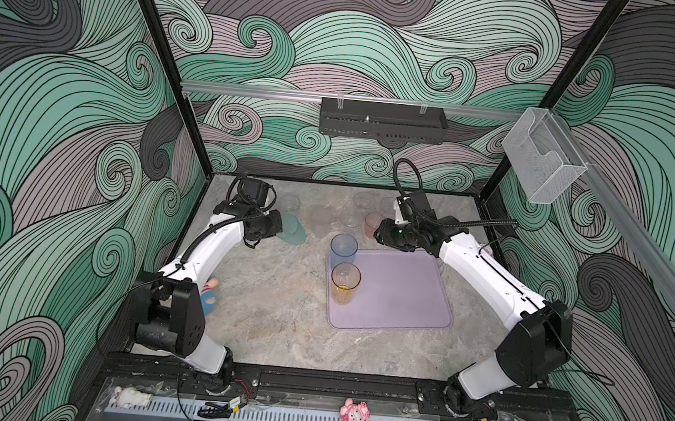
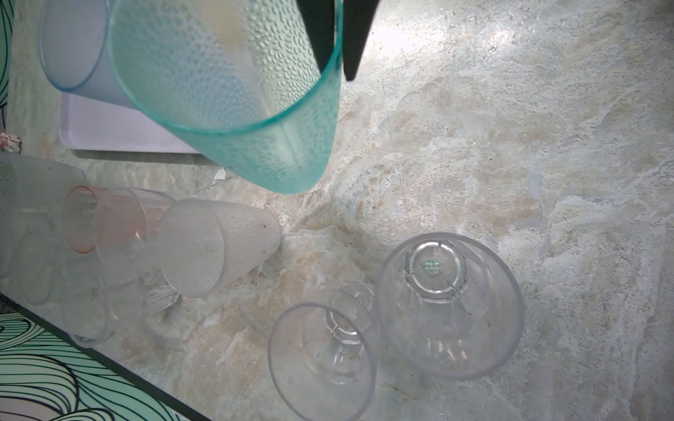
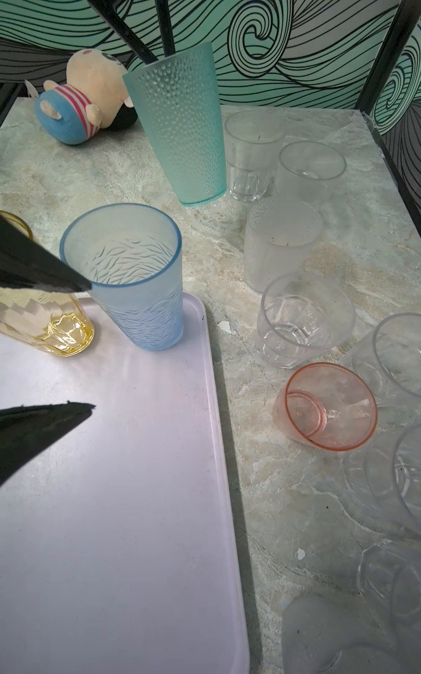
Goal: Place the glasses into the tray
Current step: 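Lift the teal cup over the tray with the left gripper while the right draws back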
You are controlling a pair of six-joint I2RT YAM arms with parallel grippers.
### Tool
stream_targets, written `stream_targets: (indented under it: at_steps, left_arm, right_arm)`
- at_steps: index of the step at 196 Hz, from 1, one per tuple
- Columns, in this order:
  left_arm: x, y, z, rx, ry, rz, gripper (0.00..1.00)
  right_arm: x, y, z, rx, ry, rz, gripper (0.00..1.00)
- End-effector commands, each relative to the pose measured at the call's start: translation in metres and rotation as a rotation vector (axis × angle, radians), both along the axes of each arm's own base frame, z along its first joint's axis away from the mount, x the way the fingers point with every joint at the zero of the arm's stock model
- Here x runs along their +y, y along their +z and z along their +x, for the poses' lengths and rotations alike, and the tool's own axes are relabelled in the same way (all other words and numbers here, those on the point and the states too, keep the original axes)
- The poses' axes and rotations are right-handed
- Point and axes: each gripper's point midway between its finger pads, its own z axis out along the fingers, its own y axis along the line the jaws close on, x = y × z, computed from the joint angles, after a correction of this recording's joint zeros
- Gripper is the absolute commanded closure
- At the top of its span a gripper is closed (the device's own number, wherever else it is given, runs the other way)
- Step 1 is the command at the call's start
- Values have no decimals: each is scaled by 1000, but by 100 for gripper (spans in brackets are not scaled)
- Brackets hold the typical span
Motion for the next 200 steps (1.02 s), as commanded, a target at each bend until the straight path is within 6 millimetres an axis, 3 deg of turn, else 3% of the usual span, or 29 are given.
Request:
stream_targets:
  at_steps: [1, 87, 94, 144, 200]
  left_arm:
    - [-9, 19, -2, -54, -7, -30, 100]
    - [-20, 15, -14, -52, -41, -30, 100]
    - [-20, 26, -16, -83, -41, -36, 100]
    - [-26, 29, -23, -83, -57, -35, 100]
    - [-42, 41, -45, -101, -111, -21, 100]
  right_arm:
    - [-6, 6, -10, -10, -8, -18, 50]
    - [-3, 15, -30, -28, -3, -43, 50]
    - [-2, 14, -31, -26, -1, -45, 50]
    - [-6, 18, -35, -39, 0, -60, 50]
    - [-14, 19, -46, -46, 19, -81, 50]
